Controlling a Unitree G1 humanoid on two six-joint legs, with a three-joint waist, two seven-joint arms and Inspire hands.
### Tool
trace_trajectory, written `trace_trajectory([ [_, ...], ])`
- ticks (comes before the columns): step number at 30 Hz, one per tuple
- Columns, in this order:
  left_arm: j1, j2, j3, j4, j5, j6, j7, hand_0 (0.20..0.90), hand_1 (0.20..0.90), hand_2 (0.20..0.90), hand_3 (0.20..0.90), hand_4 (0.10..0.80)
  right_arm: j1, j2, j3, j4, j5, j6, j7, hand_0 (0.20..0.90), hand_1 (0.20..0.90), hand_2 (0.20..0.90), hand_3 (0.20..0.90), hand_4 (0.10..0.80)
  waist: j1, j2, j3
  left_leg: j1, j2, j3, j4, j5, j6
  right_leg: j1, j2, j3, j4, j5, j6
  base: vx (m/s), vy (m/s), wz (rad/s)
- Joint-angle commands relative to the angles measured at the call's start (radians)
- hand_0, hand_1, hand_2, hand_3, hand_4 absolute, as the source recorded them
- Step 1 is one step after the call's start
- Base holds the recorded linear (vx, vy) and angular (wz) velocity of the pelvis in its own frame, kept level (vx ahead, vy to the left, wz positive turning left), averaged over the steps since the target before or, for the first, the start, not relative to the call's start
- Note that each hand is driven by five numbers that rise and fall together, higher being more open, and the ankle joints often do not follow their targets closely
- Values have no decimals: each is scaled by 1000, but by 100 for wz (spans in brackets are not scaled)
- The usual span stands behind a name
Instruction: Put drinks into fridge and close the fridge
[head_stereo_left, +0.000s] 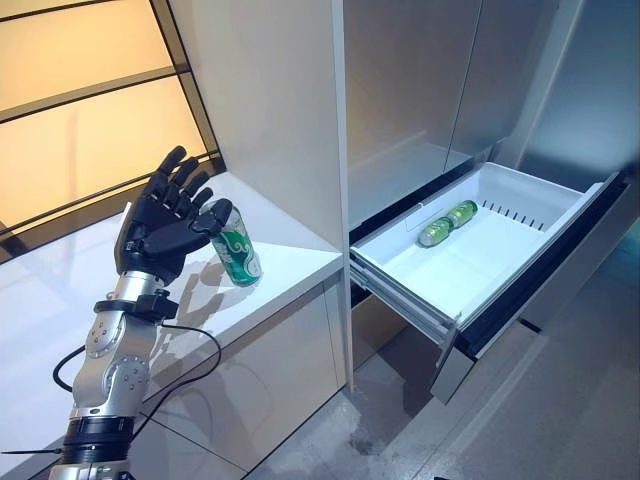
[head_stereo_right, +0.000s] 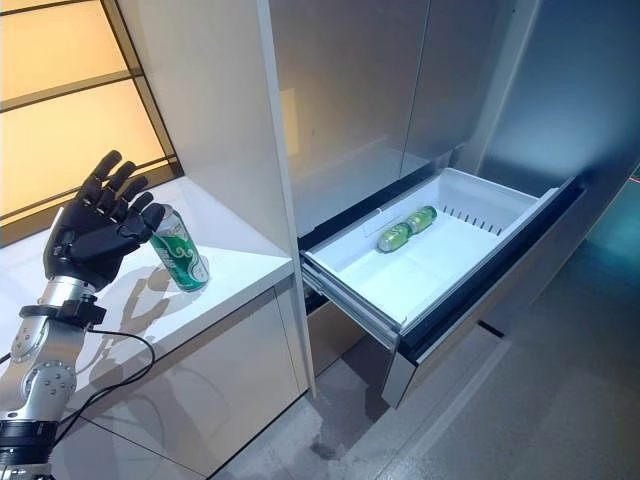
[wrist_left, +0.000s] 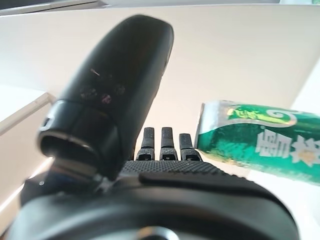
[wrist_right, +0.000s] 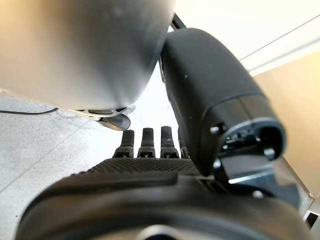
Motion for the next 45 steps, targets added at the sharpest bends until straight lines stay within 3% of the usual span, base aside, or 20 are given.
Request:
trace_trajectory([
  [1, -118, 94, 76, 5, -64, -31, -49, 900, 900, 900, 900, 800, -41, -19, 9, 16, -30, 12, 25, 900, 900, 900, 900, 800, -23, -4, -1, -1, -52, 33, 16, -79, 5, -5, 22, 16, 95, -139, 16, 0, 0, 0],
  [13, -123, 149, 79, 133, -10, -28, -140, 900, 900, 900, 900, 800, -23, -29, 20, -72, -16, 74, 40, 900, 900, 900, 900, 800, -40, -16, 11, 0, -44, 41, 21, -78, 4, -13, 21, 26, 106, -135, 22, -1, -5, 0],
  [23, -160, 187, 80, 172, 101, -51, -13, 900, 900, 900, 900, 800, -31, -54, -2, -92, -9, 112, 73, 900, 900, 900, 900, 800, -48, -27, 5, 5, -43, 47, 16, -78, 2, -8, 26, 34, 97, -131, 24, 0, 0, 0],
  [45, -221, 190, 30, 187, 112, -24, -2, 900, 900, 900, 900, 800, -40, -69, -23, -93, 12, 139, 86, 900, 900, 900, 900, 800, -74, -35, -1, 14, -42, 67, 17, -84, 4, -10, 32, 68, 95, -128, 26, 0, 0, 0],
])
